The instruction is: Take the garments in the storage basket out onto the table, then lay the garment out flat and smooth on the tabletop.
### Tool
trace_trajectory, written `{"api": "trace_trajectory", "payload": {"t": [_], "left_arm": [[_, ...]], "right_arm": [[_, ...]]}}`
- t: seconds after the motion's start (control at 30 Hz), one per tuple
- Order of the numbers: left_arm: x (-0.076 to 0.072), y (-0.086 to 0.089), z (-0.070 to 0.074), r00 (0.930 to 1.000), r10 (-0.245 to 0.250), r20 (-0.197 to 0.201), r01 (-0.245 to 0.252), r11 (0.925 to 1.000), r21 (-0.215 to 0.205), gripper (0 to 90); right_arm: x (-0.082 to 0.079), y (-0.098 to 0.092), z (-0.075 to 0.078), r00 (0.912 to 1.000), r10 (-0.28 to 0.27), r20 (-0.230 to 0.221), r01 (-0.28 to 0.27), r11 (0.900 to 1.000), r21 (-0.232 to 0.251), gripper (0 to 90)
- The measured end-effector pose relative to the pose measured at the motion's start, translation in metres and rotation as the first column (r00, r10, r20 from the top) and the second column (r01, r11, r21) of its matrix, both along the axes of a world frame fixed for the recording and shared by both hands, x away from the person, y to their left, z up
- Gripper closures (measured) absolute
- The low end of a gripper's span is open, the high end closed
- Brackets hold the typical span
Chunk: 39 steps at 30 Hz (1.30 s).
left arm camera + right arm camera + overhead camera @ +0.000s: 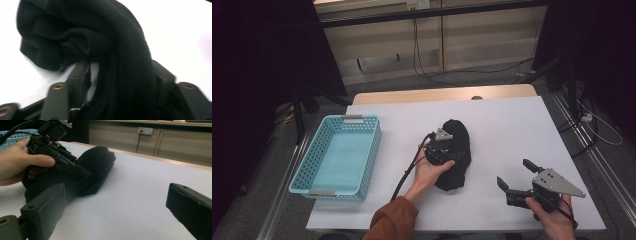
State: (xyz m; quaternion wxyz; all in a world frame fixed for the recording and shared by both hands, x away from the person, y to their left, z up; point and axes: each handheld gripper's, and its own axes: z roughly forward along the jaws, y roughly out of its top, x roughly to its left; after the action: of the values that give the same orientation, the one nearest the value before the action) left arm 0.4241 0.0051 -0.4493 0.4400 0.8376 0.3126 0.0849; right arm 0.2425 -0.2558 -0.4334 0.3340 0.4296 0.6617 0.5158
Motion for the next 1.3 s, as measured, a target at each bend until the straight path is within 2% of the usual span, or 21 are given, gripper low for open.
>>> {"api": "trace_trajectory", "payload": {"t": [0.03, 0.13, 0.3, 0.43, 0.47, 0.5, 0.57, 0.63, 0.67, 0.7, 0.73, 0.77, 0.83, 0.9, 0.93, 0.97, 1.03, 1.1, 1.17, 1.27, 1.3], "left_arm": [[0.000, 0.001, 0.002, 1.0000, 0.004, -0.009, -0.004, 1.0000, -0.009, 24.7], [0.000, 0.006, 0.007, 0.9994, -0.034, -0.001, 0.034, 0.9991, -0.024, 19.2], [-0.002, 0.012, 0.015, 0.9995, -0.025, 0.018, 0.026, 0.9995, -0.021, 7.6], [-0.009, 0.021, 0.024, 0.9998, -0.011, 0.016, 0.013, 0.9958, -0.091, 7.6], [-0.015, 0.024, 0.029, 0.9987, -0.009, 0.050, 0.013, 0.9968, -0.079, 7.8], [-0.015, 0.024, 0.029, 0.9987, -0.009, 0.050, 0.013, 0.9968, -0.079, 7.7], [-0.019, 0.029, 0.034, 0.9972, -0.003, 0.075, 0.010, 0.9963, -0.086, 7.3], [-0.023, 0.040, 0.038, 0.9964, -0.004, 0.085, 0.012, 0.9952, -0.097, 5.6], [-0.023, 0.040, 0.038, 0.9964, -0.004, 0.085, 0.012, 0.9952, -0.097, 5.1], [-0.025, 0.050, 0.038, 0.9959, -0.012, 0.090, 0.022, 0.9942, -0.105, 5.2], [-0.025, 0.050, 0.038, 0.9959, -0.012, 0.090, 0.022, 0.9942, -0.105, 5.1], [-0.028, 0.054, 0.037, 0.9945, 0.001, 0.105, 0.010, 0.9944, -0.106, 5.1], [-0.030, 0.063, 0.034, 0.9968, 0.000, 0.081, 0.009, 0.9931, -0.117, 5.3], [-0.034, 0.069, 0.032, 0.9961, 0.017, 0.087, -0.009, 0.9952, -0.097, 5.9], [-0.034, 0.073, 0.033, 0.9956, 0.018, 0.092, -0.008, 0.9942, -0.107, 6.0], [-0.036, 0.076, 0.033, 0.9948, 0.021, 0.099, -0.011, 0.9945, -0.105, 5.9], [-0.040, 0.083, 0.032, 0.9924, 0.030, 0.119, -0.019, 0.9955, -0.093, 6.0], [-0.044, 0.090, 0.029, 0.9926, 0.017, 0.120, -0.007, 0.9967, -0.080, 6.1], [-0.050, 0.098, 0.025, 0.9910, 0.014, 0.133, -0.008, 0.9988, -0.048, 6.3], [-0.055, 0.107, 0.019, 0.9922, 0.029, 0.121, -0.025, 0.9990, -0.036, 6.1], [-0.056, 0.112, 0.016, 0.9931, 0.024, 0.115, -0.018, 0.9984, -0.054, 5.8]], "right_arm": [[0.001, 0.001, 0.000, 1.0000, 0.001, 0.001, -0.001, 1.000, -0.003, 1.9], [0.002, 0.003, -0.001, 1.0000, 0.005, -0.002, -0.005, 1.000, -0.012, 1.9], [0.006, 0.007, -0.002, 0.9998, 0.020, -0.005, -0.020, 0.999, -0.027, 1.8], [0.008, 0.009, -0.002, 0.9997, 0.023, -0.002, -0.023, 0.999, -0.043, 1.8], [0.009, 0.011, -0.002, 0.9997, 0.024, 0.004, -0.024, 0.999, -0.047, 1.8], [0.009, 0.011, -0.002, 0.9997, 0.024, 0.004, -0.024, 0.999, -0.047, 1.8], [0.012, 0.016, -0.003, 0.9995, 0.033, -0.003, -0.033, 0.998, -0.050, 1.6], [0.014, 0.020, -0.003, 0.9991, 0.041, -0.004, -0.041, 0.997, -0.059, 1.6], [0.014, 0.020, -0.003, 0.9991, 0.041, -0.004, -0.041, 0.997, -0.059, 1.6], [0.014, 0.024, -0.003, 0.9986, 0.054, -0.005, -0.054, 0.997, -0.062, 1.3], [0.014, 0.024, -0.003, 0.9986, 0.054, -0.005, -0.054, 0.997, -0.062, 1.3], [0.016, 0.028, -0.005, 0.9981, 0.061, -0.011, -0.061, 0.996, -0.070, 1.3], [0.017, 0.030, -0.005, 0.9977, 0.067, -0.013, -0.068, 0.995, -0.076, 1.3], [0.020, 0.035, -0.007, 0.9965, 0.081, -0.017, -0.082, 0.994, -0.074, 1.3], [0.022, 0.039, -0.007, 0.9960, 0.087, -0.018, -0.088, 0.993, -0.076, 1.3], [0.026, 0.045, -0.008, 0.9932, 0.112, -0.030, -0.114, 0.990, -0.077, 1.3], [0.030, 0.052, -0.009, 0.9916, 0.124, -0.037, -0.127, 0.988, -0.085, 1.2], [0.033, 0.055, -0.009, 0.9896, 0.137, -0.044, -0.141, 0.986, -0.086, 1.2], [0.038, 0.061, -0.008, 0.9879, 0.145, -0.054, -0.150, 0.985, -0.090, 1.0], [0.048, 0.069, -0.007, 0.9839, 0.160, -0.079, -0.167, 0.983, -0.080, 4.2], [0.057, 0.074, -0.007, 0.9799, 0.171, -0.104, -0.180, 0.980, -0.088, 6.1]]}}
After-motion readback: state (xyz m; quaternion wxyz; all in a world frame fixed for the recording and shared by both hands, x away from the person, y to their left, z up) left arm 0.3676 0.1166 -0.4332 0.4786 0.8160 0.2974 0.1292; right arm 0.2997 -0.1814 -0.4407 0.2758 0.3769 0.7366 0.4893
